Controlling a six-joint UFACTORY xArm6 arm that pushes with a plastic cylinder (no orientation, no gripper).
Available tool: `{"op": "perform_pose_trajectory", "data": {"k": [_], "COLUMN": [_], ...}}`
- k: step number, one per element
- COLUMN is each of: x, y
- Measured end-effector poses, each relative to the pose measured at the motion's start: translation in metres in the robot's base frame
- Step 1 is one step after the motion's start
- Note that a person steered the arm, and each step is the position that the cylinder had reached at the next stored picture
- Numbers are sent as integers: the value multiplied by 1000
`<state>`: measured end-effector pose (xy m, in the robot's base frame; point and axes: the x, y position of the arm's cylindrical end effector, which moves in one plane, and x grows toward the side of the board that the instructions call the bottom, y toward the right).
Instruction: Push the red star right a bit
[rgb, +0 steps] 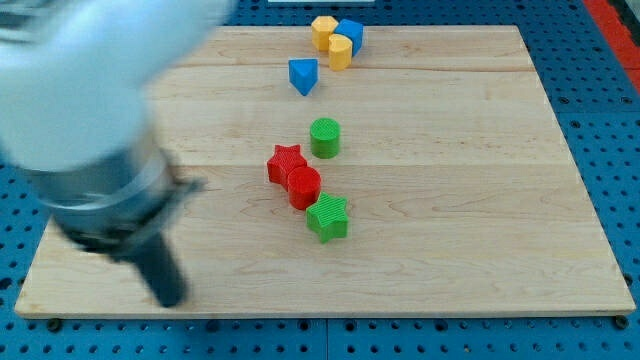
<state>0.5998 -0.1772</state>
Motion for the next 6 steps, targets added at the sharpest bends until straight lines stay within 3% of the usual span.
{"op": "perform_pose_trajectory", "data": {"k": [1, 3, 5, 6], "x": [-44, -145, -168, -167], "y": [-27, 53, 122, 101]}}
